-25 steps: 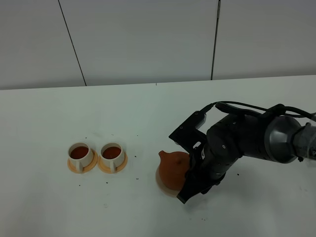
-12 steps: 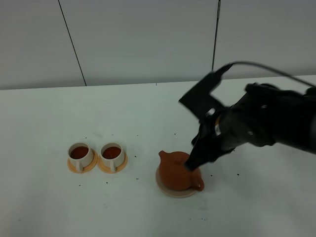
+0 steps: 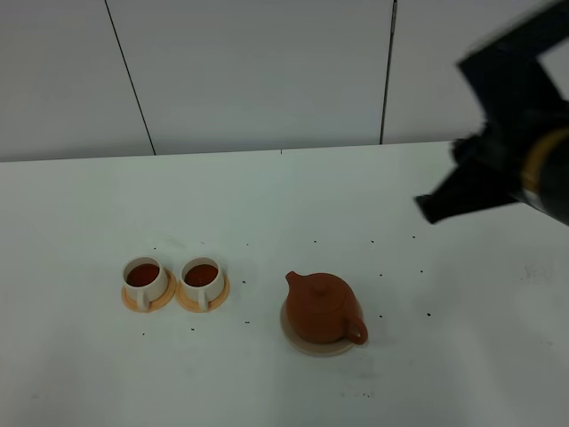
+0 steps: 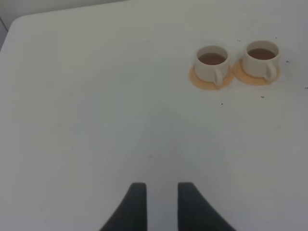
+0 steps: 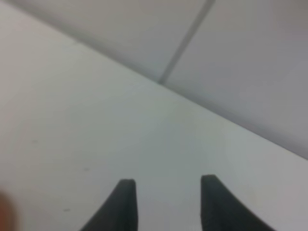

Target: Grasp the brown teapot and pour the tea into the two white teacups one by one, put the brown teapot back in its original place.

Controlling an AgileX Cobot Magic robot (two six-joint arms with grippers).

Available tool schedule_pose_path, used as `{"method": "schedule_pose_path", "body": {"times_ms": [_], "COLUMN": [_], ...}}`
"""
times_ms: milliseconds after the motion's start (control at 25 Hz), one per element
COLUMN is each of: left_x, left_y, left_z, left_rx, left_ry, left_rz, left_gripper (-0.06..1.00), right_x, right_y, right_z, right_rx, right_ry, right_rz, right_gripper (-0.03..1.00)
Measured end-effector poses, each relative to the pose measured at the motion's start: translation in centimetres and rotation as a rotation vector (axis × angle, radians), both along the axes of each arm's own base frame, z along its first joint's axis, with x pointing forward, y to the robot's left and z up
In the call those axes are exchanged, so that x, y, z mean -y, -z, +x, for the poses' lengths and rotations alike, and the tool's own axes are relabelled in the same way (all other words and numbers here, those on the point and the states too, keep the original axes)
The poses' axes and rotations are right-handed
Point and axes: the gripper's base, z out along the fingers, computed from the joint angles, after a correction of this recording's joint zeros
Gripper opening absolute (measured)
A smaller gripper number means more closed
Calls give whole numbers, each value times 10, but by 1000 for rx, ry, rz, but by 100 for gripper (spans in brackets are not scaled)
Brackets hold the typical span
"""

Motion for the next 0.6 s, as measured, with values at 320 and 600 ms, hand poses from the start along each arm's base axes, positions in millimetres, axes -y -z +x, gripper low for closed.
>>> {"method": "schedule_pose_path", "body": {"times_ms": [320,600], "left_x": [0,0], "left_y": [0,0], "left_z": [0,0], "left_rx": [0,0], "left_ry": [0,-1], "left_rz": [0,-2], "left_gripper": [23,23], "right_x": [80,130], "right_y": [11,-14], "right_z": [-69,-128], "right_rx": [164,354], "right_ry": [281,325], "right_rz": [103,300], "right_gripper": [24,24]}}
